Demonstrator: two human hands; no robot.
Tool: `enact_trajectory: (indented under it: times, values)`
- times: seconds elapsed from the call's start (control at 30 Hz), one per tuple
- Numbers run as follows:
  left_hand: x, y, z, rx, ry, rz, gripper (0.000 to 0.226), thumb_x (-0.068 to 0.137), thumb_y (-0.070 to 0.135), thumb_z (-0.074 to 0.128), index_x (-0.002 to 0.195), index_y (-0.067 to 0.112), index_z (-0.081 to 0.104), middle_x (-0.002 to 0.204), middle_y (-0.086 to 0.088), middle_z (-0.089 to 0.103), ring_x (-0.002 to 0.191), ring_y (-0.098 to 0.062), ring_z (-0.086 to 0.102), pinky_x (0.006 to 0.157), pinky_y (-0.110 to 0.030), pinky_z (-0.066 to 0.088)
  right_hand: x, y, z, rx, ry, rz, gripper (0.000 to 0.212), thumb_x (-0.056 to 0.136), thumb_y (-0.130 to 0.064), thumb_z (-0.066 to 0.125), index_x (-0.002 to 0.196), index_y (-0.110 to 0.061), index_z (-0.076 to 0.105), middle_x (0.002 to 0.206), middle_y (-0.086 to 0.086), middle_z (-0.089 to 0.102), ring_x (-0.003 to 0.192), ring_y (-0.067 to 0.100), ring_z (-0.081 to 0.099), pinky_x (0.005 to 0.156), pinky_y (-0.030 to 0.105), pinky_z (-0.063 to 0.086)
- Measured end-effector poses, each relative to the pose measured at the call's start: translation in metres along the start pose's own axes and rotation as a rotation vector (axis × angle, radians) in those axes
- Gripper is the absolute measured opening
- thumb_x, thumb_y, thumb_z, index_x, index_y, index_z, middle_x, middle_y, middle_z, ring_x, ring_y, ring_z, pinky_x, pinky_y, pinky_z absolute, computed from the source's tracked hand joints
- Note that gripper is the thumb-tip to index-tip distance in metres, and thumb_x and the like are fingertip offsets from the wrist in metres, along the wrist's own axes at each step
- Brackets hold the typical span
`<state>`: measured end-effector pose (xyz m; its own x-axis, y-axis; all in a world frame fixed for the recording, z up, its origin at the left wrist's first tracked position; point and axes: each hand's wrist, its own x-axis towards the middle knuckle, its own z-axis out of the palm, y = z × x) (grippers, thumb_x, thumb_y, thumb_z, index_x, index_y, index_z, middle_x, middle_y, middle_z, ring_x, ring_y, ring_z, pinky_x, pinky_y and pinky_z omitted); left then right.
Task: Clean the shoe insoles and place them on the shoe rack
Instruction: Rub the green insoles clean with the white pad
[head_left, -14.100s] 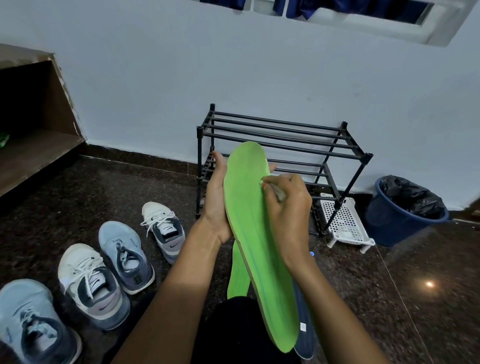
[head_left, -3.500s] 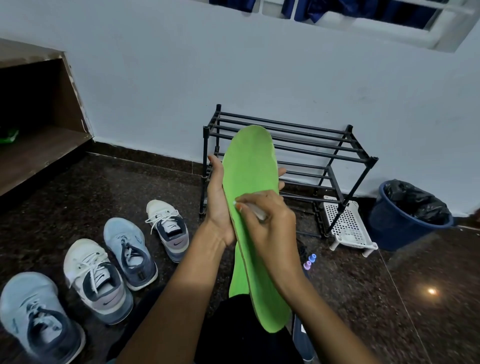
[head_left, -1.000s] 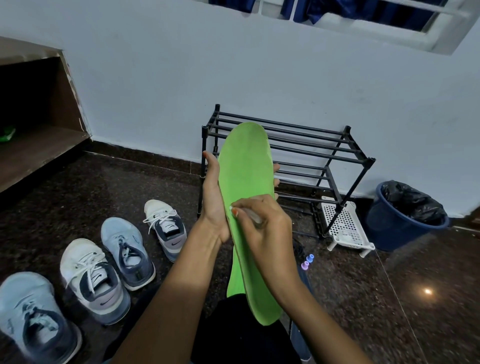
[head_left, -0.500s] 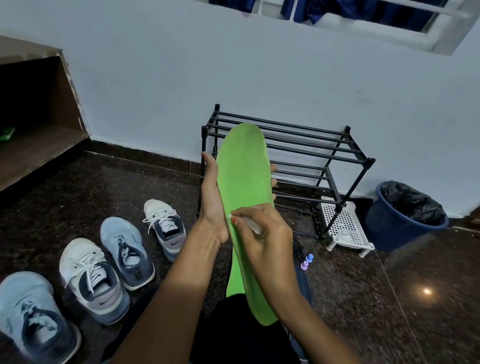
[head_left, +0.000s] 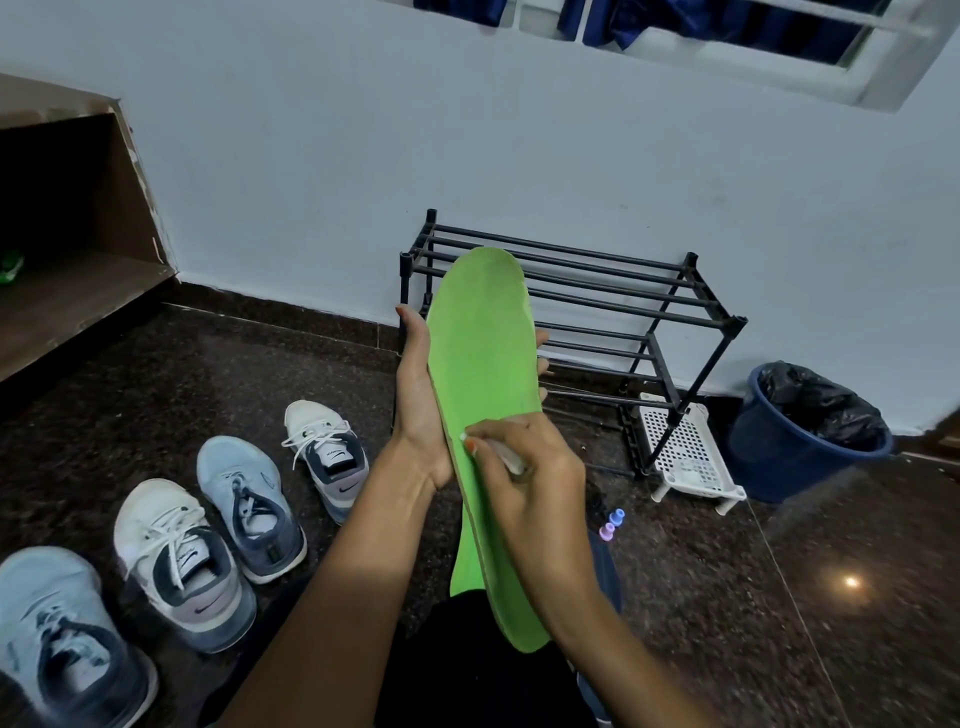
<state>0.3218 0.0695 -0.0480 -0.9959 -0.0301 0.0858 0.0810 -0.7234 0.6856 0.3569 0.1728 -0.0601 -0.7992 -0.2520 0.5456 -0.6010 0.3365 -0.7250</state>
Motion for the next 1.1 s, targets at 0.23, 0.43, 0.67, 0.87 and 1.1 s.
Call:
enact_trajectory:
  times: [0.23, 0.43, 0.67, 0.87, 1.1]
  values:
    - [0.000, -0.001, 0.001, 0.022, 0.004, -0.004, 0.095, 0.084, 0.077, 0.007, 0.116, 0.010, 0.066, 0.122, -0.024, 0.062, 0.111, -0.038, 0.057, 0.095, -0.046, 0.048, 0.022, 0.011, -0.009, -0.233, 0.048, -0.048, 0.010, 0.084, -0.002, 0.062, 0.091, -0.003, 0.069, 0.082, 0.000, 0.052, 0.079, 0.016, 0.051, 0.067, 0.020, 0.039]
    - [-0.001, -0.002, 0.001, 0.064, 0.011, -0.008, 0.095, 0.083, 0.077, 0.008, 0.134, 0.008, 0.051, 0.124, -0.024, 0.061, 0.115, -0.039, 0.056, 0.098, -0.047, 0.046, 0.025, 0.017, -0.009, -0.322, 0.121, -0.013, 0.011, 0.084, -0.001, 0.061, 0.093, -0.002, 0.069, 0.084, 0.000, 0.049, 0.082, 0.019, 0.049, 0.067, 0.013, 0.030]
    - [-0.001, 0.000, 0.002, 0.049, 0.034, -0.003, 0.095, 0.083, 0.077, 0.009, 0.116, 0.007, 0.065, 0.119, -0.023, 0.063, 0.108, -0.037, 0.056, 0.086, -0.044, 0.053, 0.000, 0.002, -0.004, -0.137, -0.003, -0.046, 0.011, 0.083, -0.004, 0.064, 0.091, -0.006, 0.070, 0.083, 0.001, 0.055, 0.081, 0.014, 0.052, 0.072, 0.010, 0.037]
    - [0.000, -0.002, 0.003, 0.095, 0.018, -0.010, 0.094, 0.086, 0.075, 0.005, 0.125, 0.008, 0.058, 0.120, -0.023, 0.063, 0.110, -0.037, 0.060, 0.094, -0.045, 0.050, 0.029, 0.017, -0.014, -0.329, 0.113, -0.033, 0.012, 0.084, -0.002, 0.062, 0.094, -0.003, 0.068, 0.082, -0.003, 0.043, 0.078, 0.015, 0.045, 0.064, 0.013, 0.031]
    - [0.001, -0.002, -0.001, 0.116, 0.036, 0.011, 0.097, 0.084, 0.076, 0.009, 0.132, 0.005, 0.053, 0.120, -0.024, 0.063, 0.102, -0.032, 0.064, 0.093, -0.045, 0.049, 0.020, 0.019, -0.006, -0.259, 0.101, 0.004, 0.012, 0.085, -0.002, 0.062, 0.094, -0.003, 0.069, 0.081, -0.002, 0.047, 0.080, 0.018, 0.050, 0.066, 0.011, 0.032]
